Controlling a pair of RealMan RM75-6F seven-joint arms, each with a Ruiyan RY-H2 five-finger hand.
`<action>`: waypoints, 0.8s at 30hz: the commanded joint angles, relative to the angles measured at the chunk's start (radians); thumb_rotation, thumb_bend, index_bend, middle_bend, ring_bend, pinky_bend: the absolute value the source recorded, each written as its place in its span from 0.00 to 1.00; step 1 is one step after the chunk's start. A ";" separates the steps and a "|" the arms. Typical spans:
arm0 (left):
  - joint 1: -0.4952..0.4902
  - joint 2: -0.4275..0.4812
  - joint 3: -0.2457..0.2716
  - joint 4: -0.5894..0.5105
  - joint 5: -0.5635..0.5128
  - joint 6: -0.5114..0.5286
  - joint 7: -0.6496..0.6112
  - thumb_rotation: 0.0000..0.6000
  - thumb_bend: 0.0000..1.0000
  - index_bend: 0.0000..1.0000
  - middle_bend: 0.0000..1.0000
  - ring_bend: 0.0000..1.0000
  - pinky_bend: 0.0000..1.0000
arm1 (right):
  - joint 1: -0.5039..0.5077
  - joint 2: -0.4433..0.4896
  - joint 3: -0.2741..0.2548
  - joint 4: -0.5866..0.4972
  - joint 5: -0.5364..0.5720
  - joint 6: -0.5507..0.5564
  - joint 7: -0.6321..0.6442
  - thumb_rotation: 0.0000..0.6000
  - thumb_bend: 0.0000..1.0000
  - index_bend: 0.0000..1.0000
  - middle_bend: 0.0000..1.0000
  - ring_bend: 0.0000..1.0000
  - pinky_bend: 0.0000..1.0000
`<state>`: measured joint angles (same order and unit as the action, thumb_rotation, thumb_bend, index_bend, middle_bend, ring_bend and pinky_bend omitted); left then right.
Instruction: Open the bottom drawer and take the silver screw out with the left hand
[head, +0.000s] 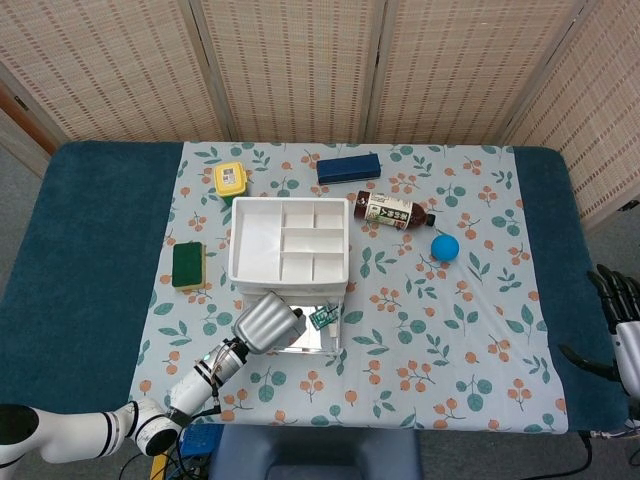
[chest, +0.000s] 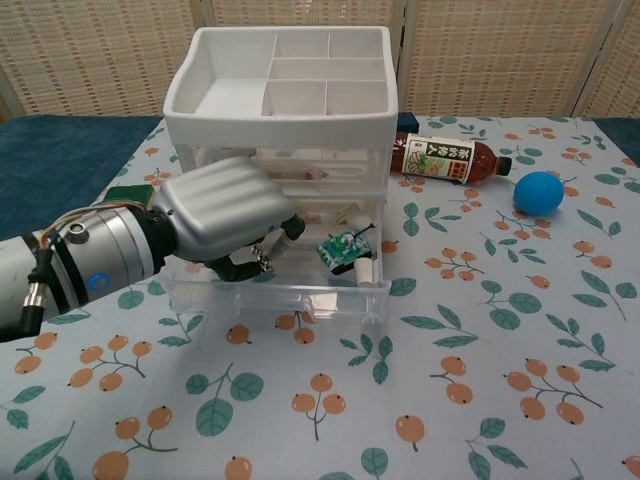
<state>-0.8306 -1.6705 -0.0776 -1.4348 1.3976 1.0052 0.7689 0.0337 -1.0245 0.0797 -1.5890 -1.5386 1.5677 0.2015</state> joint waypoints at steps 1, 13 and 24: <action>0.001 -0.001 0.000 0.001 0.004 0.003 -0.006 1.00 0.31 0.59 0.99 0.99 1.00 | -0.001 0.000 0.000 0.001 0.000 0.000 0.000 1.00 0.13 0.00 0.00 0.00 0.00; 0.009 0.009 -0.002 -0.014 0.019 0.024 -0.031 1.00 0.31 0.61 0.99 0.99 1.00 | 0.000 -0.001 0.001 0.002 -0.001 0.001 0.003 1.00 0.13 0.00 0.00 0.00 0.00; 0.039 0.062 0.001 -0.085 0.050 0.078 -0.059 1.00 0.31 0.62 0.99 0.99 1.00 | 0.003 -0.003 0.002 0.002 -0.006 0.000 0.003 1.00 0.13 0.00 0.00 0.00 0.00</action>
<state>-0.7974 -1.6164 -0.0774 -1.5115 1.4435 1.0768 0.7149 0.0370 -1.0277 0.0813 -1.5873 -1.5447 1.5675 0.2042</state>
